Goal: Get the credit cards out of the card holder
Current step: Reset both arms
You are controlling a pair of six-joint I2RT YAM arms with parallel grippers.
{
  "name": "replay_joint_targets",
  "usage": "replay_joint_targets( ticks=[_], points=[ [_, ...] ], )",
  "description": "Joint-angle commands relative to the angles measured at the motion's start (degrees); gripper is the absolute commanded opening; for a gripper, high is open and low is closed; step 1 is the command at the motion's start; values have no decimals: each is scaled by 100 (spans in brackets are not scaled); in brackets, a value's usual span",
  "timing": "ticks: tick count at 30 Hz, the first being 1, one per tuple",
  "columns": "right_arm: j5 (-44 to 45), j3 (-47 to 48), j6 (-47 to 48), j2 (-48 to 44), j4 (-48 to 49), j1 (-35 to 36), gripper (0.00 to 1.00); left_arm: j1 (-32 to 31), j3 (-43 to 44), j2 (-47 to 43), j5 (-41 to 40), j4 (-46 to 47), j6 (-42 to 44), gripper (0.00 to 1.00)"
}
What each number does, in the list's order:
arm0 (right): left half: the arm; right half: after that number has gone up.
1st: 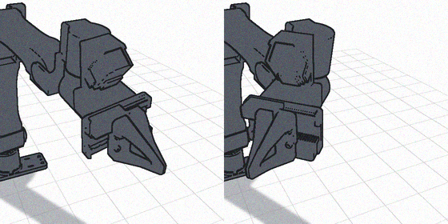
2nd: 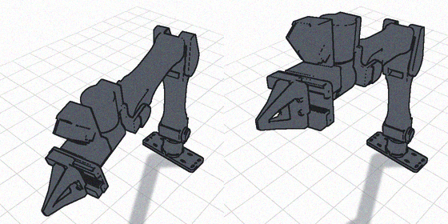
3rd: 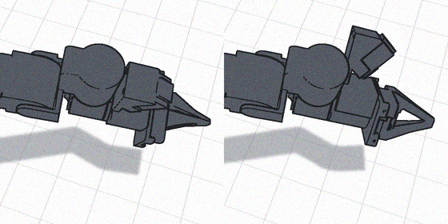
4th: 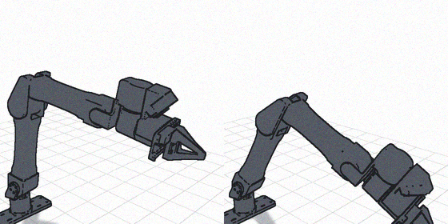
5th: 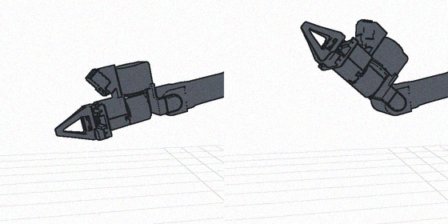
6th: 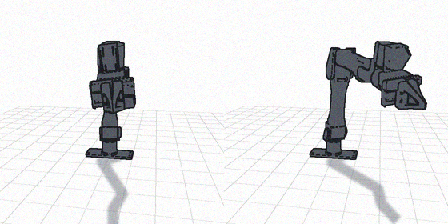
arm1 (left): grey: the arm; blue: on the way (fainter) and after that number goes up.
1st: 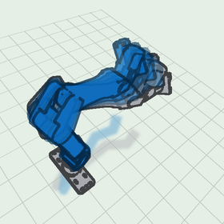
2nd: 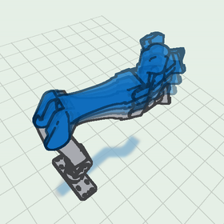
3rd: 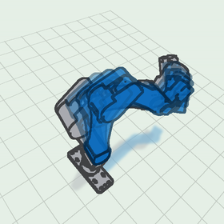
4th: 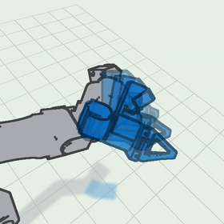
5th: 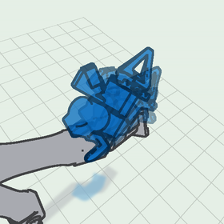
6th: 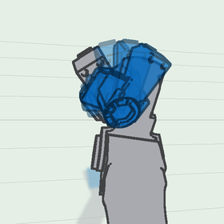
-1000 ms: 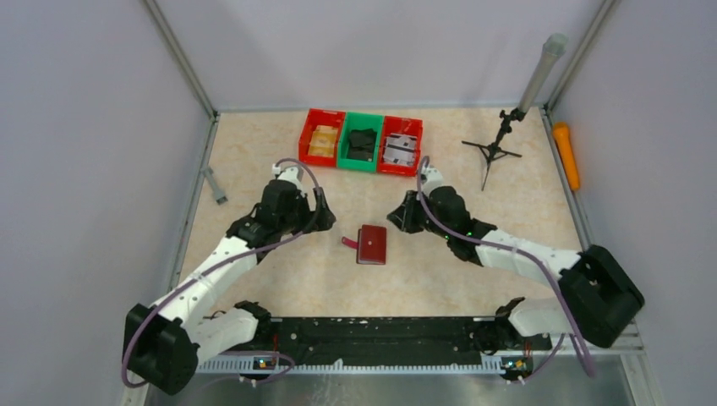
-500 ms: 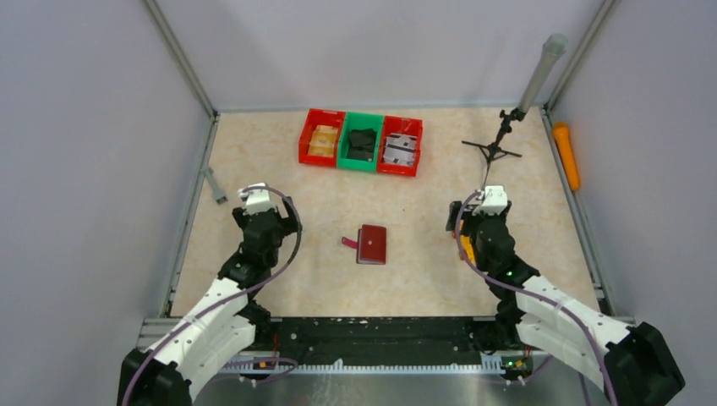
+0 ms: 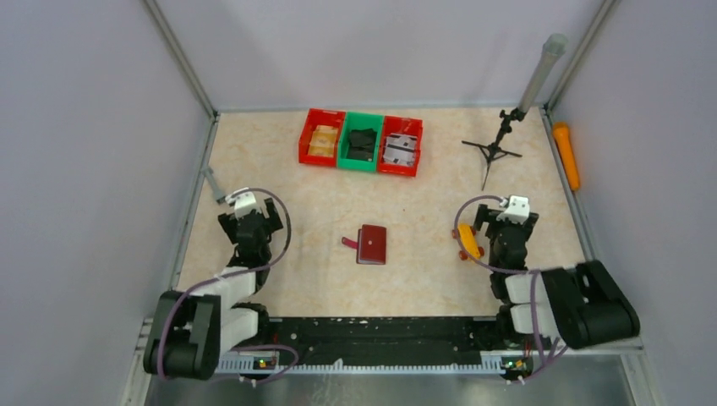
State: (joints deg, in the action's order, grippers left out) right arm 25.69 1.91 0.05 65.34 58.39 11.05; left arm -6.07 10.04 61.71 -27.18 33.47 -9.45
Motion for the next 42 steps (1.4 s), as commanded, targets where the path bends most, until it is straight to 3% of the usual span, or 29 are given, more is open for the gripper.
replay_joint_targets(
  ticks=[1,4,6,11,14,17,42],
  points=[
    [213,-147,308,1691,3208,-33,94,271,288,727,439,1873,359,99],
    [-10,-140,479,2328,3925,-44,94,513,486,1080,649,1987,323,98],
    [-26,-32,326,2025,3232,-79,94,568,437,1116,915,2132,301,99],
    [-16,569,103,1899,1892,-235,86,863,61,2404,2017,4336,738,93],
    [-94,631,94,1923,1841,-289,85,867,640,1963,2112,2356,629,96],
    [-49,657,45,1905,1743,-298,97,863,717,2253,2131,2806,757,99],
    [24,673,38,1911,1711,-297,99,862,796,2230,2155,2586,727,99]
  ],
)
